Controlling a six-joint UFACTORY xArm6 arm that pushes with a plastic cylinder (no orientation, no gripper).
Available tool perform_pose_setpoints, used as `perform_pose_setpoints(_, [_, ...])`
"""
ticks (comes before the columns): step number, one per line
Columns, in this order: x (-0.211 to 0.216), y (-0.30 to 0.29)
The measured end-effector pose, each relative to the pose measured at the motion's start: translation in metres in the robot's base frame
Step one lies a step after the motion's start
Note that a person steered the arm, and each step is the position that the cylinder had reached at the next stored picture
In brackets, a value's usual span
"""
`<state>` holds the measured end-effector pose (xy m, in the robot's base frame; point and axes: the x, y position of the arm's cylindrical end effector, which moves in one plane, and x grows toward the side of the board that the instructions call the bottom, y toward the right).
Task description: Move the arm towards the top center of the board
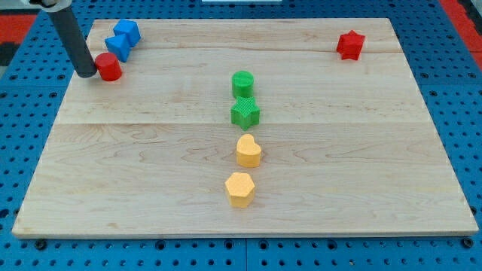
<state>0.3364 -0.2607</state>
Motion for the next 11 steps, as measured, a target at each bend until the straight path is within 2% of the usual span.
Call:
perform_pose_setpoints(1, [0.004, -0.002])
perform_pose_setpoints(2, [0.051, -0.013])
perform_pose_setpoints(3, [0.053, 0.054])
perform_pose_setpoints(4, [0.019, 0.105])
perform_pose_setpoints(7, [0.0, 0.129])
perform_pose_setpoints(8, [-0.057, 0.196])
perform_pose_setpoints(9, [-0.093, 0.25])
perform_pose_setpoints(10, [-0.126, 0.331])
perform_pose_setpoints(11, [-0.142, 0.394])
